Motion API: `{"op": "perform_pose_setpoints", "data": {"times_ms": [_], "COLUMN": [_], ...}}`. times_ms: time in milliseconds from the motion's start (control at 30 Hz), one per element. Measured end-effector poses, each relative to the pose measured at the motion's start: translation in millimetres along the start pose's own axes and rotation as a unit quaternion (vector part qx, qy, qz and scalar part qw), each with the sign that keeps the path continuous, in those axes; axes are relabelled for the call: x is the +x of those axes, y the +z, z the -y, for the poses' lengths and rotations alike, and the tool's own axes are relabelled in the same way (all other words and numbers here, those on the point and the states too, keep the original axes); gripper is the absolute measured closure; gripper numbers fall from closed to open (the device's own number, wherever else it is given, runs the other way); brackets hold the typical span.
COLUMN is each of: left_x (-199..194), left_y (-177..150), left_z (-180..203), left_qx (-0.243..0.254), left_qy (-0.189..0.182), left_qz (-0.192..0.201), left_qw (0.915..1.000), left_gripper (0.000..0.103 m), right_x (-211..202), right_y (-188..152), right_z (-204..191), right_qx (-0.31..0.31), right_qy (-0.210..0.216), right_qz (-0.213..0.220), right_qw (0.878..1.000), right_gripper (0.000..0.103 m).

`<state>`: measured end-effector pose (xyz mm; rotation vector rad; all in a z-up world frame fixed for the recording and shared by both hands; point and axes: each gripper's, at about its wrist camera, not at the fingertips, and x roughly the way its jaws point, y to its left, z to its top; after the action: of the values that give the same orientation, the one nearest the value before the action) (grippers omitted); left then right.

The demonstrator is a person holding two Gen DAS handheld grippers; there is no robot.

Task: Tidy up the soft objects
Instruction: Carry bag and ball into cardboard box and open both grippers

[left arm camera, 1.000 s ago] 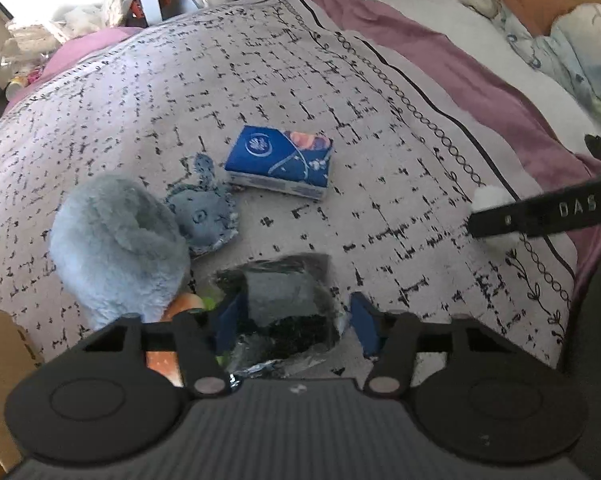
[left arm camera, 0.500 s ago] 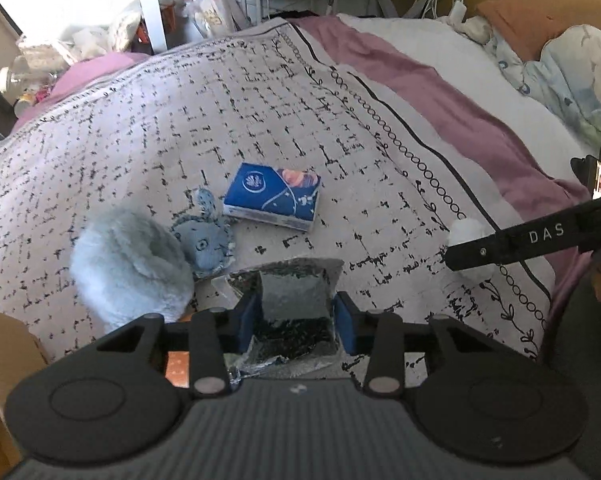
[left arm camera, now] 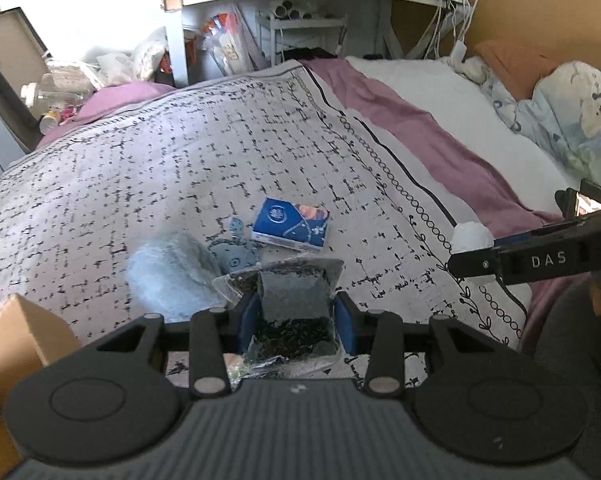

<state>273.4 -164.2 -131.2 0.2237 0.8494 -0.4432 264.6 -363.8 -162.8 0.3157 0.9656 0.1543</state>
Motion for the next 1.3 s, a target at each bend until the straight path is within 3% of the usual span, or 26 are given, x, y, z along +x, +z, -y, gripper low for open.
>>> {"op": "perform_pose_setpoints", "data": {"times_ms": [700, 1033, 1300], "left_x": [-76, -107, -109], "left_y": [-26, -56, -84], "left_z": [-59, -108, -145], "left_qx": [-0.046, -0.078, -0.113], "left_qy": [0.036, 0.064, 0.073], "left_qz": [0.056, 0.071, 0.067], "left_qw": [0.9967, 0.9923, 0.9886], "left_gripper": [0.062, 0.062, 0.062], "right_x": [-32, -20, -7], "right_y": [-5, -8, -13], "right_z": [-105, -167, -214], "right_qx": [-0.067, -0.100, -0.139], "right_qy": [0.037, 0.065, 0.074], "right_qz": [0.059, 0.063, 0.052], "right_qw": [0.995, 0.991, 0.986], "right_gripper": [0.053, 0.053, 0.053]}}
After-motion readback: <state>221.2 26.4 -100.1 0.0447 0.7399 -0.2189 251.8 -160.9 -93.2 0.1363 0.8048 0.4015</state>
